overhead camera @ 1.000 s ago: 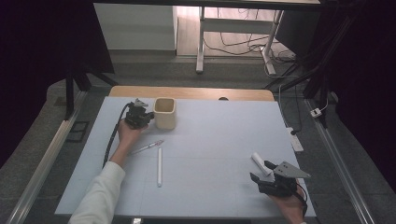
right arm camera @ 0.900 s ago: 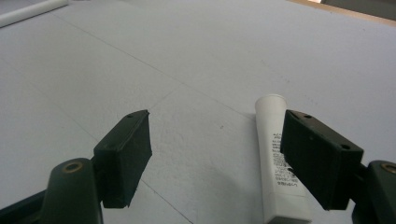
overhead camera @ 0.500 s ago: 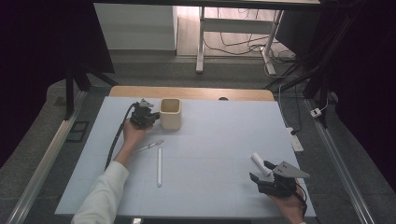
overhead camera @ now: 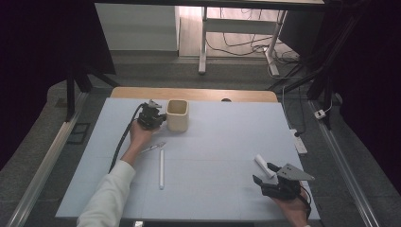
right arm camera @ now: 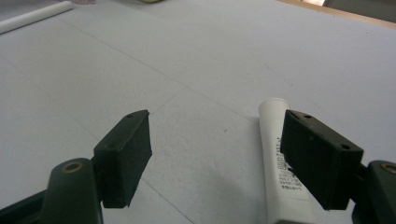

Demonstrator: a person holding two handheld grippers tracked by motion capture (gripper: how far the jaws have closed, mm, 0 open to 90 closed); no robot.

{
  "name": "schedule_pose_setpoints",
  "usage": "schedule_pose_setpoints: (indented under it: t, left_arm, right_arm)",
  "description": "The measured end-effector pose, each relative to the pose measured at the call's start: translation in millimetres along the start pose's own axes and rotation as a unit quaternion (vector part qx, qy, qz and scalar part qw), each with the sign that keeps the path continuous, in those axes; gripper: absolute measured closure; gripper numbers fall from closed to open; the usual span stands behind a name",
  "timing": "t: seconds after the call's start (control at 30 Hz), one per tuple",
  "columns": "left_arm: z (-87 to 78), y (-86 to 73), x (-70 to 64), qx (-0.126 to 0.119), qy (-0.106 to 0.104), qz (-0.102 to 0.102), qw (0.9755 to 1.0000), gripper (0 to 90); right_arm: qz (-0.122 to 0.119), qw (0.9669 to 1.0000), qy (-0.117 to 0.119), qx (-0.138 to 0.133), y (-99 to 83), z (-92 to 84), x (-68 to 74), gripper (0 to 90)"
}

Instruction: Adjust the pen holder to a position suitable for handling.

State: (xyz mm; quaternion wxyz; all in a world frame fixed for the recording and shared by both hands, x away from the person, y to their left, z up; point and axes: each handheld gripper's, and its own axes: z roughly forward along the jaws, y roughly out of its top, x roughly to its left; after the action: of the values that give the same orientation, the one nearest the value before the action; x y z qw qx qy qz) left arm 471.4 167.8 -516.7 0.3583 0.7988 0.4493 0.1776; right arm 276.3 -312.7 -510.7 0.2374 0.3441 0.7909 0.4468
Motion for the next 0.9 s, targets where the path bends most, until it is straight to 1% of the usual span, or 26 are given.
schedule_pose_setpoints:
  t: [0.13, 0.3, 0.37, 0.6, 0.63, 0.9]
  left_arm:
    - [4.9, 6.5, -9.3, 0.005, -0.005, 0.009, 0.9999, 89.1]
    - [8.2, 12.0, -16.0, 0.011, -0.006, 0.013, 0.9998, 89.0]
    - [10.3, 15.9, -20.7, 0.016, -0.008, 0.020, 0.9996, 89.1]
    - [16.1, 21.4, -29.5, 0.015, -0.014, 0.021, 0.9996, 89.0]
    - [17.4, 24.1, -31.9, 0.019, -0.013, 0.022, 0.9995, 89.0]
    - [20.7, 28.0, -37.8, 0.021, -0.016, 0.026, 0.9993, 89.0]
  right_arm:
    - [0.003, 1.0000, 0.003, -0.004, 0.0, -0.6, -1.3, 24.5]
    - [0.004, 1.0000, 0.004, -0.007, 0.0, -2.4, -3.3, 24.5]
    - [0.005, 0.9999, 0.004, -0.009, 0.0, -3.1, -3.5, 24.5]
    - [0.006, 0.9999, 0.006, -0.008, -0.4, -2.9, -5.1, 24.5]
    - [0.006, 0.9999, 0.007, -0.010, -0.4, -2.7, -4.8, 24.6]
    - [0.003, 0.9999, 0.011, -0.006, -0.5, -1.9, -4.4, 24.5]
